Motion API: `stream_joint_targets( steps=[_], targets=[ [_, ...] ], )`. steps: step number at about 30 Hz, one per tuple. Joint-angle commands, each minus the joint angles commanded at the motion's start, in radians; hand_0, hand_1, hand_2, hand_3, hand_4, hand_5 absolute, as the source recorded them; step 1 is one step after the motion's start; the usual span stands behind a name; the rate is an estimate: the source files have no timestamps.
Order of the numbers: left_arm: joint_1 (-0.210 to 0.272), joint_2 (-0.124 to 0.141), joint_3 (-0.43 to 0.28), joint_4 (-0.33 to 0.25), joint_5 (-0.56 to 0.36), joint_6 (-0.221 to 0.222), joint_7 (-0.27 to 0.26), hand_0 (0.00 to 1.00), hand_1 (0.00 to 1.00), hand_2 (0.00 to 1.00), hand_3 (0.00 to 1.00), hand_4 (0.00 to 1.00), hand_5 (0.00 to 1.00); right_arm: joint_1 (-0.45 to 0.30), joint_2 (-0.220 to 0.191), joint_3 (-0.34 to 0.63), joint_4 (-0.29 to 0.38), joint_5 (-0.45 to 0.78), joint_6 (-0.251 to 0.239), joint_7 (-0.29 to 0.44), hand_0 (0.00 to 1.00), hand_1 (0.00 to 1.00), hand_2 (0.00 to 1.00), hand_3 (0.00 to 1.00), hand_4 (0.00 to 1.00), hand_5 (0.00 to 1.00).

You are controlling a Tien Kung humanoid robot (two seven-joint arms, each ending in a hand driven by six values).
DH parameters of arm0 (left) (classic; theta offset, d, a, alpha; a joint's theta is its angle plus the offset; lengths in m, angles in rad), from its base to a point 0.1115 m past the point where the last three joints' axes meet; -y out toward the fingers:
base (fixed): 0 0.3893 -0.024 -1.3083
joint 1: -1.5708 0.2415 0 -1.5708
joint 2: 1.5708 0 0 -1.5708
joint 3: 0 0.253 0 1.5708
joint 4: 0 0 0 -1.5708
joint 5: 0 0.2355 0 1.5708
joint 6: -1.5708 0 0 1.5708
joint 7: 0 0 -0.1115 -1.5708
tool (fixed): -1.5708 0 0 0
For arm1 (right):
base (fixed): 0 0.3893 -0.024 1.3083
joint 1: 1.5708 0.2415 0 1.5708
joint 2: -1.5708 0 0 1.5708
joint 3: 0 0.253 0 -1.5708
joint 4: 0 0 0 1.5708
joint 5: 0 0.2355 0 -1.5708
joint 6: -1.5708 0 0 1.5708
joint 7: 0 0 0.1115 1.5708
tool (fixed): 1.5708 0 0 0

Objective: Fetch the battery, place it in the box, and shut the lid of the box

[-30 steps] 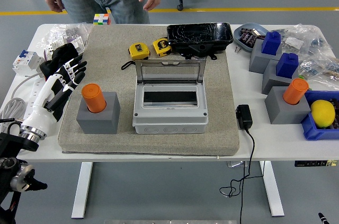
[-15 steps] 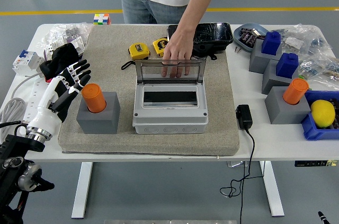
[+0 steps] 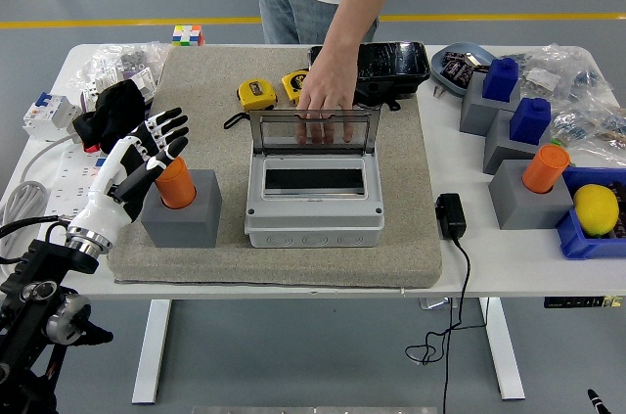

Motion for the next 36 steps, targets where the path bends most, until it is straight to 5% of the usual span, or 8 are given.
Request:
stream_joint_targets(
  steps=[7, 8, 36],
  targets=[
    [0.004, 0.001, -0.002, -0.004, 0.031, 0.006, -0.003, 0.863, 0.894, 0.858, 0.841, 0.998, 0.441, 0.0, -0.001, -0.001, 0.0, 0.002, 0.0, 0.001, 0.8, 0.755, 0.754, 0.798, 0.998, 0.998],
    [0.004, 0.001, -0.002, -0.005, 0.034, 0.008, -0.002, 0.807, 0.88, 0.84, 0.836, 0.998, 0.208, 0.0, -0.001, 0.0, 0.0, 0.002, 0.0, 0.001, 0.8, 0.753, 0.751, 0.798, 0.998, 0.998],
    [-0.005, 0.001, 0.04, 0.015, 0.07, 0.031, 0.0, 0.807, 0.869, 0.786, 0.768, 0.998, 0.073, -0.003, -0.002, 0.002, 0.0, 0.005, -0.001, 0.0, 0.795, 0.747, 0.749, 0.798, 0.998, 0.998]
  ],
)
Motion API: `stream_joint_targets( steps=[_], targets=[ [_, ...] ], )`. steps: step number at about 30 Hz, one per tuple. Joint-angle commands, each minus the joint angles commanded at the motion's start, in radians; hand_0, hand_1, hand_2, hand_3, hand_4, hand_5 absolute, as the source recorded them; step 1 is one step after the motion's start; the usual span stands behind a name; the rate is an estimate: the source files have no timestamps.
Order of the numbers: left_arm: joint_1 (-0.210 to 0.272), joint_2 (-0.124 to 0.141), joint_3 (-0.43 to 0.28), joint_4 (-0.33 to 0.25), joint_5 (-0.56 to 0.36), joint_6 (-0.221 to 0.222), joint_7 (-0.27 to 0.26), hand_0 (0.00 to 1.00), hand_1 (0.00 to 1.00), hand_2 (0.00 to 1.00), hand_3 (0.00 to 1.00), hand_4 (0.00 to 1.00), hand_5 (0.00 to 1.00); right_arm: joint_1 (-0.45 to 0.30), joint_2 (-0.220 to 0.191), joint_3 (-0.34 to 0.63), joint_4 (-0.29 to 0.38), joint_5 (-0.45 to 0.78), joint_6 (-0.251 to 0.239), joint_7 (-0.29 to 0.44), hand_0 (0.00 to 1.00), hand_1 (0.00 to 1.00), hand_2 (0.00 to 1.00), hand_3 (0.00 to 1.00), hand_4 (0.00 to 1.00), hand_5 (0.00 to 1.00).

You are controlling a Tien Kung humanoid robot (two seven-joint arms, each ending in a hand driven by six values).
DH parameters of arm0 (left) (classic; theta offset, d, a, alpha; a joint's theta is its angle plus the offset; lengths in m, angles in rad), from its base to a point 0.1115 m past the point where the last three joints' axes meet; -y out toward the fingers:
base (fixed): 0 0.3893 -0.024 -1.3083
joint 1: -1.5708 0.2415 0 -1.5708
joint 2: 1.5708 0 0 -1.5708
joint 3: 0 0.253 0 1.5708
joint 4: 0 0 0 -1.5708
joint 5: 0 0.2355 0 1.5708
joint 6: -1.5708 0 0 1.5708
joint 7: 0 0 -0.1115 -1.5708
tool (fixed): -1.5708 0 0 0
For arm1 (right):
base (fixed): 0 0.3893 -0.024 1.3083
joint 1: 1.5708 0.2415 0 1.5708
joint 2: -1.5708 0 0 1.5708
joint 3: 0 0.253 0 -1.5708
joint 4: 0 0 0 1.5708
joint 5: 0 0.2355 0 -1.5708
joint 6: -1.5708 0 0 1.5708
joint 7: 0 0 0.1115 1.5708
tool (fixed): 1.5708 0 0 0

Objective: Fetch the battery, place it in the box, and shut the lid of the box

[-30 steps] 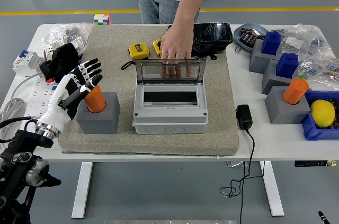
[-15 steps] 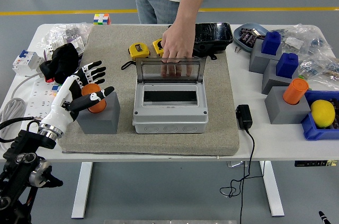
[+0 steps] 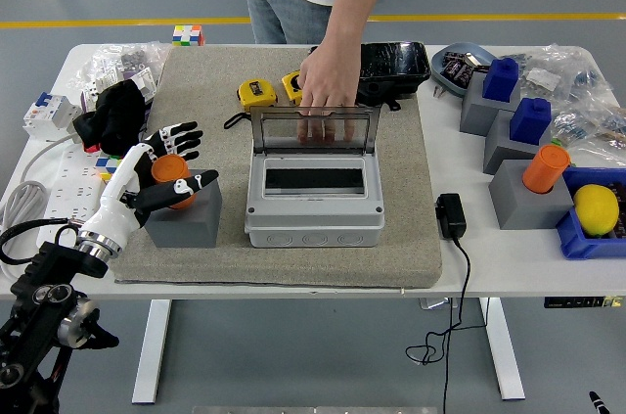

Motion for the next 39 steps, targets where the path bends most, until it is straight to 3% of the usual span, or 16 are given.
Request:
stream_joint_targets(
  steps=[1, 2, 31, 39],
  targets=[
    [0.0, 0.0, 0.001, 0.0, 0.005, 0.003, 0.0, 0.807, 0.869, 0.786, 0.768, 0.998, 0.073, 0.0, 0.0, 0.0, 0.0, 0.0, 0.0, 0.0, 0.795, 0.747, 0.749, 0.798, 0.998, 0.998],
    [0.0, 0.0, 0.002, 0.001, 0.009, 0.008, 0.001, 0.795, 0.846, 0.753, 0.749, 0.998, 0.002, 0.0, 0.0, 0.001, 0.0, -0.001, 0.0, -0.001, 0.795, 0.747, 0.749, 0.798, 0.998, 0.998],
    [-0.012, -0.014, 0.017, -0.005, 0.031, 0.047, -0.011, 0.766, 0.809, 0.707, 0.7, 0.998, 0.002, 0.006, -0.001, 0.002, 0.0, 0.004, 0.0, -0.001, 0.793, 0.746, 0.748, 0.797, 0.998, 0.998],
    [-0.006, -0.016, 0.015, 0.002, 0.043, 0.054, -0.012, 0.716, 0.799, 0.704, 0.697, 0.998, 0.002, 0.005, 0.0, 0.004, 0.0, 0.001, 0.0, -0.001, 0.792, 0.746, 0.748, 0.796, 0.998, 0.998]
  ],
)
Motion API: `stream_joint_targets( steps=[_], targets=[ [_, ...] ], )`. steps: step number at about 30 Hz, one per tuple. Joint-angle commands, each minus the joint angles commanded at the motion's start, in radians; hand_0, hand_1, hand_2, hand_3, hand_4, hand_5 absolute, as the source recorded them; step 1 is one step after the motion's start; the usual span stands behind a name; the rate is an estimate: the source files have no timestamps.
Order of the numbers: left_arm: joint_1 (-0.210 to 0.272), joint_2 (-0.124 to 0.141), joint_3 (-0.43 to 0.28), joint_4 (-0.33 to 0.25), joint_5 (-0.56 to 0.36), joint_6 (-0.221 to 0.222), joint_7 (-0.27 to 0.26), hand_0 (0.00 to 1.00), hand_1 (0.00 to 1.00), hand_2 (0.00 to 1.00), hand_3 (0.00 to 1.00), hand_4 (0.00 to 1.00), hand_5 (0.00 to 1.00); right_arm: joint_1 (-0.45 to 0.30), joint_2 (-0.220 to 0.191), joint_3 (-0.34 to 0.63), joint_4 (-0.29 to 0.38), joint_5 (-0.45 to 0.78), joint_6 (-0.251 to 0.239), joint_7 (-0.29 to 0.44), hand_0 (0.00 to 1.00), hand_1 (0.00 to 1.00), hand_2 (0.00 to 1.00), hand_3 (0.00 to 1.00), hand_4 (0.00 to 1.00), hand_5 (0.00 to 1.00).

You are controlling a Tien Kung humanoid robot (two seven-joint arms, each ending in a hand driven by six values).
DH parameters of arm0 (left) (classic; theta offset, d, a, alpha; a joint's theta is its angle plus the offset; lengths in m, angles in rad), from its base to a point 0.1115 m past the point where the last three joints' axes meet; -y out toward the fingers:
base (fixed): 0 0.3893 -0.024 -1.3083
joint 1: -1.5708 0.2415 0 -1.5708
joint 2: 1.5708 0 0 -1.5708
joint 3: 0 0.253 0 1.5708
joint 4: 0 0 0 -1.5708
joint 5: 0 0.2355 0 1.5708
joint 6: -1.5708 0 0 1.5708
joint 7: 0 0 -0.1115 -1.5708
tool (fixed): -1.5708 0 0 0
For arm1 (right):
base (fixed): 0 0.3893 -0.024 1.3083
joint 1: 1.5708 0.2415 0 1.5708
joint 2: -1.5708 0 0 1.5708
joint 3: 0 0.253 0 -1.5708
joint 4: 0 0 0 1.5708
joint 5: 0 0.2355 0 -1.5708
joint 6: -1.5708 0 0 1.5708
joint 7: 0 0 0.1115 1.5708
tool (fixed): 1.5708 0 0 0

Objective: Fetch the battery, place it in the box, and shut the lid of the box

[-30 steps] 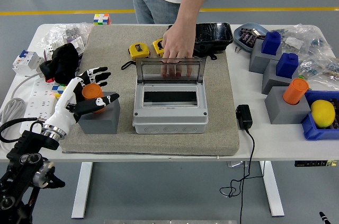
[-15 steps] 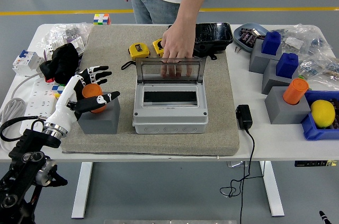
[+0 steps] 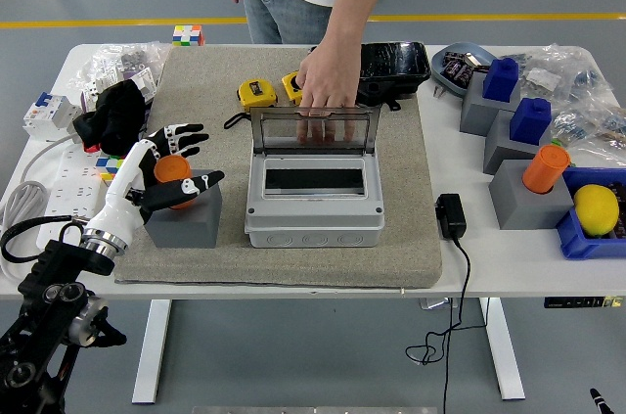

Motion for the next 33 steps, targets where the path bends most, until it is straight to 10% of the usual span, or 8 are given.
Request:
stream_joint_targets(
  steps=[22, 33],
  targets=[
    [0.009, -0.002, 0.011, 0.019, 0.008, 0.038, -0.009, 0.678, 0.732, 0.644, 0.626, 0.998, 0.002, -0.004, 0.0, -0.001, 0.0, 0.001, -0.001, -0.001, 0.792, 0.746, 0.748, 0.797, 0.998, 0.998],
    [0.006, -0.001, 0.019, 0.02, 0.006, 0.047, -0.009, 0.492, 0.578, 0.471, 0.454, 0.998, 0.002, -0.002, -0.001, 0.0, 0.0, 0.001, -0.001, -0.001, 0.791, 0.746, 0.748, 0.797, 0.998, 0.998]
  ],
)
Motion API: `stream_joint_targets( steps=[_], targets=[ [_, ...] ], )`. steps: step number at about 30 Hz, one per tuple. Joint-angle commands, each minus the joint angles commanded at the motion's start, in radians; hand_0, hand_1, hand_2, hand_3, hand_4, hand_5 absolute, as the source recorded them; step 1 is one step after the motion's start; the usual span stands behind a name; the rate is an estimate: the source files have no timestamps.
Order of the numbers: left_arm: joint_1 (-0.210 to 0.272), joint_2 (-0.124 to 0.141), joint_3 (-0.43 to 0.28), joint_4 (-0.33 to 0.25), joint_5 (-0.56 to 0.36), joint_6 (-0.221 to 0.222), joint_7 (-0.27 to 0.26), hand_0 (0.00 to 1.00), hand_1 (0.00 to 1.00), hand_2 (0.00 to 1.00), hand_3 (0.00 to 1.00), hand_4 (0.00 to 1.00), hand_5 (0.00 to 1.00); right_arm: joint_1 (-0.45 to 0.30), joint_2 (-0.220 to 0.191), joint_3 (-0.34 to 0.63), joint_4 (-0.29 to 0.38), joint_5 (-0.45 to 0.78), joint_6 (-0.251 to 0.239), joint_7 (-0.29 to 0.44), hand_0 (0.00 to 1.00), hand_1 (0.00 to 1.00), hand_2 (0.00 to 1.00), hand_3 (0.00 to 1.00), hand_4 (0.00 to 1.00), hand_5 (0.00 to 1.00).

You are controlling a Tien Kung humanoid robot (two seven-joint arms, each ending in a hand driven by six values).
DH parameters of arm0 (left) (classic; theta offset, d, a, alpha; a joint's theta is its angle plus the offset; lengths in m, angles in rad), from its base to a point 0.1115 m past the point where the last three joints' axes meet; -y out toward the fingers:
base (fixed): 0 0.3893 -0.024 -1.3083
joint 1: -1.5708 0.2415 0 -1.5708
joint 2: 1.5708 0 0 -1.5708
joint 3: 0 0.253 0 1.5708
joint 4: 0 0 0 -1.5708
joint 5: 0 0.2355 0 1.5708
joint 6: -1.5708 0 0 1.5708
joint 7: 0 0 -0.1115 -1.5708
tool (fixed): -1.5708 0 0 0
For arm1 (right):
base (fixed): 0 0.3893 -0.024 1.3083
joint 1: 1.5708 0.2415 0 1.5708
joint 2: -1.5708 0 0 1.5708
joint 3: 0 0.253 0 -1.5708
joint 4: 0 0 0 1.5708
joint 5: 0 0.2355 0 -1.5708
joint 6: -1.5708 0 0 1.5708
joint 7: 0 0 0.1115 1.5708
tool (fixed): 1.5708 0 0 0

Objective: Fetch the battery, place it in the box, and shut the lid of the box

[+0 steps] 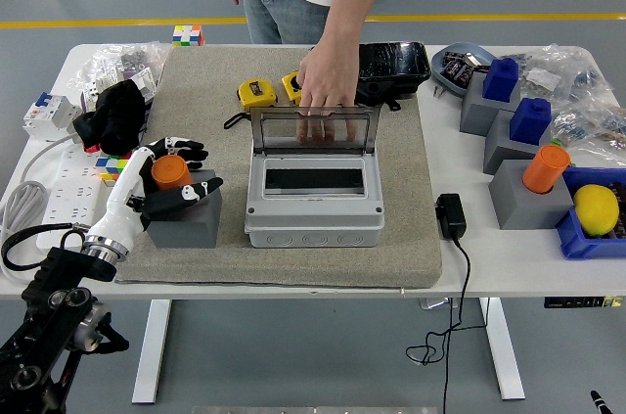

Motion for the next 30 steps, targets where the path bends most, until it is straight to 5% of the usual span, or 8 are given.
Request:
stream_joint_targets(
  steps=[1, 2, 7, 8, 30],
  targets=[
    [0.0, 0.0, 0.0, 0.0, -0.001, 0.0, 0.0, 0.492, 0.578, 0.471, 0.454, 0.998, 0.002, 0.0, 0.0, 0.001, 0.0, -0.001, 0.0, -0.001, 0.791, 0.746, 0.748, 0.797, 0.998, 0.998],
    [-0.001, 0.0, 0.001, 0.0, -0.002, 0.001, -0.001, 0.371, 0.508, 0.422, 0.407, 0.998, 0.002, 0.0, 0.0, 0.002, 0.0, -0.002, 0.0, -0.001, 0.791, 0.746, 0.748, 0.796, 0.998, 0.998],
    [-0.002, 0.0, 0.002, 0.001, -0.009, 0.006, -0.002, 0.371, 0.508, 0.422, 0.407, 0.998, 0.002, 0.002, 0.001, 0.001, 0.0, 0.0, 0.0, 0.0, 0.791, 0.746, 0.748, 0.796, 0.998, 0.998],
    [-0.003, 0.0, 0.003, 0.001, -0.01, 0.007, -0.003, 0.302, 0.435, 0.396, 0.368, 0.998, 0.002, 0.003, 0.001, 0.0, 0.0, 0.0, 0.0, 0.0, 0.791, 0.747, 0.748, 0.796, 0.998, 0.998],
    [-0.004, -0.001, 0.014, 0.004, -0.018, 0.024, -0.006, 0.278, 0.338, 0.296, 0.272, 0.998, 0.002, 0.004, -0.002, 0.007, 0.0, -0.004, 0.0, 0.0, 0.791, 0.747, 0.748, 0.796, 0.998, 0.998]
  ],
)
